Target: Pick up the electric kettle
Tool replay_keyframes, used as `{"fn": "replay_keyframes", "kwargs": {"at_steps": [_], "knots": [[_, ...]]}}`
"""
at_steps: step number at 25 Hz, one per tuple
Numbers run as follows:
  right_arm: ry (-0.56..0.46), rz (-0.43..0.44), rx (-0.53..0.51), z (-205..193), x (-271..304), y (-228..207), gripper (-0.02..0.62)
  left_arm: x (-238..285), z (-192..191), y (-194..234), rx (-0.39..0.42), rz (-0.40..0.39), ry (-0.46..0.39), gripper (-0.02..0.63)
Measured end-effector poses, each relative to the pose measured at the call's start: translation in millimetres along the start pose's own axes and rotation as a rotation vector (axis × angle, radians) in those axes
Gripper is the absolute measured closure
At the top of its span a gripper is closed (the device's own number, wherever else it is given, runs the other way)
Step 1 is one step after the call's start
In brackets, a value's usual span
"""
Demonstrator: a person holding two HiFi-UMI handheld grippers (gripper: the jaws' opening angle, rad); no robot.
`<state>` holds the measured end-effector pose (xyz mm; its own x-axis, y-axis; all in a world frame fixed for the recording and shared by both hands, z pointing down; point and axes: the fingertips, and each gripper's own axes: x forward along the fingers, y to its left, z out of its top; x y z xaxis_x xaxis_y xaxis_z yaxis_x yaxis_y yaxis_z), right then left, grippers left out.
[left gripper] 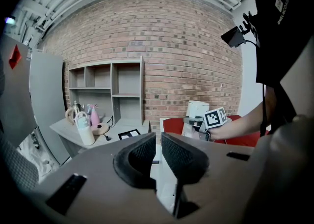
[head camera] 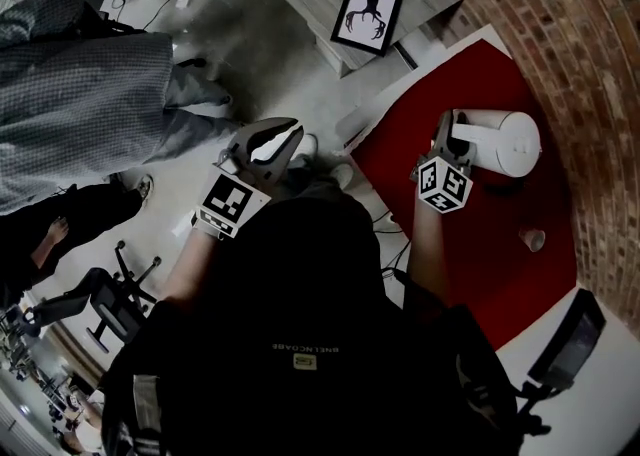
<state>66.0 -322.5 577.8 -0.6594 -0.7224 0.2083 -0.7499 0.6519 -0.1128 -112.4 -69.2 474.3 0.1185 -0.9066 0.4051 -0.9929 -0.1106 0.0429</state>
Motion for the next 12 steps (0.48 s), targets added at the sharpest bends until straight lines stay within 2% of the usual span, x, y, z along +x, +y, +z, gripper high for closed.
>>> {"fn": "replay_keyframes", "kwargs": {"at_steps": [12], "knots": [[-0.012, 0.022, 0.004, 12, -1, 10, 0.466, -4, 2, 2, 0.006, -0.015, -0.011, 0.579]]}}
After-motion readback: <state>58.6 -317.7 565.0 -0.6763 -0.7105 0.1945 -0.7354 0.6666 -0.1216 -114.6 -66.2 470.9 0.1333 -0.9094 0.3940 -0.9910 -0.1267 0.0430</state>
